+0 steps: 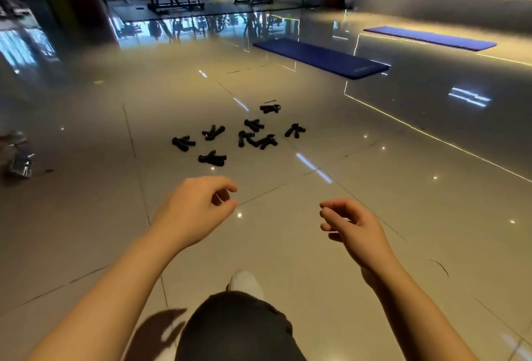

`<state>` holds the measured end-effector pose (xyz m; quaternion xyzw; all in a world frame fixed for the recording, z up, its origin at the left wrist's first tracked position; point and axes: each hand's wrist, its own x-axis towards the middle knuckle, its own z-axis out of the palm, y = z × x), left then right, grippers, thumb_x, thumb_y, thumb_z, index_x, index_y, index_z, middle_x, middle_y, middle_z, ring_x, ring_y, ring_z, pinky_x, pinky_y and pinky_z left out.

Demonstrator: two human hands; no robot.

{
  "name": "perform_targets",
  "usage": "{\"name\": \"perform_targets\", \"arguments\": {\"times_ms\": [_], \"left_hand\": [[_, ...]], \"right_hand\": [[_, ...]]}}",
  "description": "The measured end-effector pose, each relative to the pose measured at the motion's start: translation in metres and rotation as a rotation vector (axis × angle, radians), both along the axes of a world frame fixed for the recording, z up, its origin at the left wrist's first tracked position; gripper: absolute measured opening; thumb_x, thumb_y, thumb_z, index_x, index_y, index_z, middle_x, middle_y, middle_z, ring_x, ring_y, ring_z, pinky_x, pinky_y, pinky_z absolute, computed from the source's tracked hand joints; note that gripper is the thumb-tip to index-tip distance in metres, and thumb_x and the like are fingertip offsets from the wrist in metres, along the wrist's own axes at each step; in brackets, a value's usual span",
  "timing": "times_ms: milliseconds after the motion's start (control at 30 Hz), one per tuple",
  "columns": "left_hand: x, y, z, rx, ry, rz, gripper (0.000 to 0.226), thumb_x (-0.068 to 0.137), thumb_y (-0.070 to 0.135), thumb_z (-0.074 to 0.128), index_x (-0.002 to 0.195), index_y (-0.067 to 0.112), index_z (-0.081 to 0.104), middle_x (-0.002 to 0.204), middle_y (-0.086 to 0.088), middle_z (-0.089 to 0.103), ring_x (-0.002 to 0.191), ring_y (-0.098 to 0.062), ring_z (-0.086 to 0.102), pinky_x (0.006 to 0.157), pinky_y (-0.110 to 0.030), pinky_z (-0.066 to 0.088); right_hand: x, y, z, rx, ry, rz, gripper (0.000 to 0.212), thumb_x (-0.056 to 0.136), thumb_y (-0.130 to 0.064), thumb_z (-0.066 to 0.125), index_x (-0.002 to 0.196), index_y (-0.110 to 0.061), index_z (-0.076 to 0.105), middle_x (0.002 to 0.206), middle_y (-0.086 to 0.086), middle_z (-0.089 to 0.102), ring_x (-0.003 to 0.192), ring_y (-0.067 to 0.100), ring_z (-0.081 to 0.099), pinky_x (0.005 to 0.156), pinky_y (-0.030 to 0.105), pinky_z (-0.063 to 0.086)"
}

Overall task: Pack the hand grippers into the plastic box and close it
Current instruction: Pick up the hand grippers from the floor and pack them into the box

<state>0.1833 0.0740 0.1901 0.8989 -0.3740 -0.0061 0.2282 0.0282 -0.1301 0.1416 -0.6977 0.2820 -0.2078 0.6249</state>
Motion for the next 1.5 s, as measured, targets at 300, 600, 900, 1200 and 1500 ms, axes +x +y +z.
{"name": "perform_targets", "arguments": {"times_ms": [300, 600, 900, 1200, 1500], "left_hand": [[0.072, 0.024, -0.010, -0.263, 0.159, 0.194, 0.017, 0.084, 0.031, 0.065, 0.101, 0.033, 0.063, 0.091, 0.014, 0.063, 0.087, -0.003, 0.060, 0.072, -0.016, 0.046], [0.178, -0.008, 0.007, -0.223, 0.052, -0.057, 0.037, 0.082, 0.032, 0.067, 0.118, 0.036, 0.057, 0.103, 0.020, 0.055, 0.096, 0.003, 0.052, 0.086, -0.024, 0.047], [0.303, -0.012, -0.034, -0.116, 0.129, 0.095, 0.031, 0.082, 0.024, 0.069, 0.106, 0.038, 0.056, 0.091, 0.017, 0.058, 0.089, -0.003, 0.058, 0.080, -0.025, 0.050], [0.444, -0.006, -0.019, -0.145, 0.180, 0.185, 0.026, 0.084, 0.021, 0.067, 0.109, 0.024, 0.062, 0.089, 0.010, 0.060, 0.081, -0.004, 0.057, 0.067, -0.013, 0.041], [0.584, -0.060, -0.030, 0.078, 0.158, 0.011, 0.031, 0.083, 0.028, 0.068, 0.112, 0.032, 0.058, 0.097, 0.013, 0.057, 0.085, -0.002, 0.054, 0.072, -0.017, 0.045]], "right_hand": [[0.104, 0.008, 0.015, -0.034, 0.021, 0.122, 0.011, 0.089, -0.019, 0.062, 0.098, -0.024, 0.064, 0.097, -0.006, 0.063, 0.084, 0.015, 0.063, 0.072, 0.025, 0.051], [0.218, 0.003, 0.017, -0.147, 0.070, 0.133, 0.015, 0.088, -0.028, 0.061, 0.103, -0.031, 0.061, 0.105, -0.008, 0.061, 0.096, 0.015, 0.061, 0.085, 0.035, 0.052], [0.308, -0.047, 0.012, 0.021, 0.040, 0.044, 0.014, 0.088, -0.020, 0.063, 0.101, -0.025, 0.062, 0.103, -0.001, 0.062, 0.085, 0.016, 0.062, 0.074, 0.030, 0.050], [0.430, -0.056, 0.011, 0.049, 0.052, 0.110, 0.024, 0.086, -0.022, 0.065, 0.109, -0.022, 0.057, 0.109, 0.004, 0.061, 0.092, 0.018, 0.061, 0.074, 0.028, 0.049], [0.555, -0.075, -0.031, 0.007, 0.218, 0.126, 0.036, 0.082, -0.023, 0.069, 0.116, -0.022, 0.056, 0.117, 0.002, 0.057, 0.100, 0.017, 0.059, 0.072, 0.028, 0.048]]}}
